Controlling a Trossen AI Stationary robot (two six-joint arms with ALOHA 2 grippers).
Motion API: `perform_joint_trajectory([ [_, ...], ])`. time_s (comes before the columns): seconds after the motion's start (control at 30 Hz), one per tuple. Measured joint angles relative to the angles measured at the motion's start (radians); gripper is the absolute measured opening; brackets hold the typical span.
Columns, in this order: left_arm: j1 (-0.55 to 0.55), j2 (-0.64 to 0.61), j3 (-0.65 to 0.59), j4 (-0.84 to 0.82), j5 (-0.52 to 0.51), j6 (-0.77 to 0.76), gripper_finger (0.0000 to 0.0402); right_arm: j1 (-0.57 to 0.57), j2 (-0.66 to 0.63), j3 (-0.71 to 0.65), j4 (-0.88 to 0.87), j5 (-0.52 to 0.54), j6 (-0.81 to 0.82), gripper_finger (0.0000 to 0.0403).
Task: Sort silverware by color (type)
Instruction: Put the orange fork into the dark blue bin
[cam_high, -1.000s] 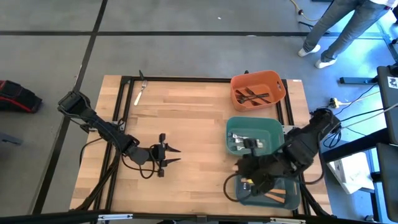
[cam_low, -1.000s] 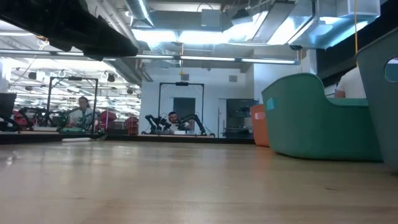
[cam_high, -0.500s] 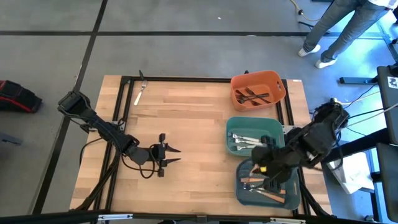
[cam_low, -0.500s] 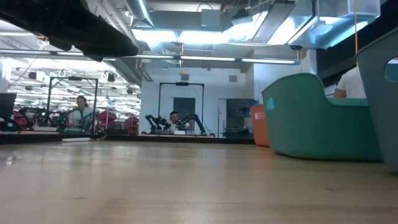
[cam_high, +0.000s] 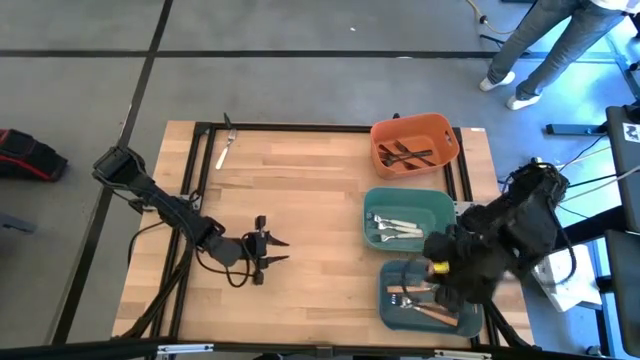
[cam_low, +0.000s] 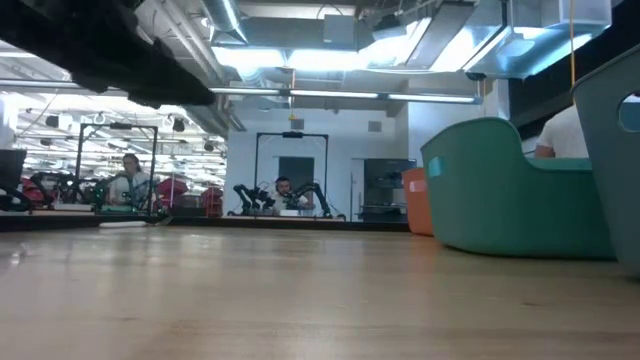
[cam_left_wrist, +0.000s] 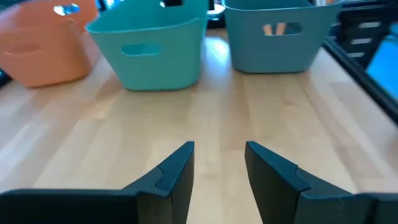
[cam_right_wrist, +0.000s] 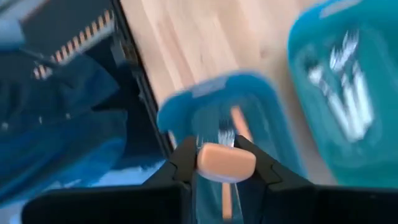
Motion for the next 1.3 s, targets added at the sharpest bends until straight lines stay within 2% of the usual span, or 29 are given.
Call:
perform_joint_trajectory([
  [0.13,-0.004,0.000,0.000,-0.004,0.010,-0.014,0.0139,0.061,0.007,-0.043,0.008,-0.005,0.081,0.0058],
  [0.37,-0.003,0.000,0.000,-0.005,-0.007,-0.012,0.0139,0.105,0.004,-0.073,-0.008,0.019,0.187,0.0058],
  [0.67,-0.002,0.000,0.000,-0.009,-0.006,-0.037,0.0139,0.103,0.005,-0.178,0.003,-0.045,0.207,0.0058],
  [0.93,0.013,0.000,0.000,-0.009,-0.006,-0.037,0.0139,0.104,0.004,-0.223,0.095,-0.049,0.218,0.0058],
  [1.3,0.049,0.000,0.000,-0.009,0.009,-0.037,0.0139,0.104,0.005,-0.277,0.101,-0.073,0.218,0.0058],
])
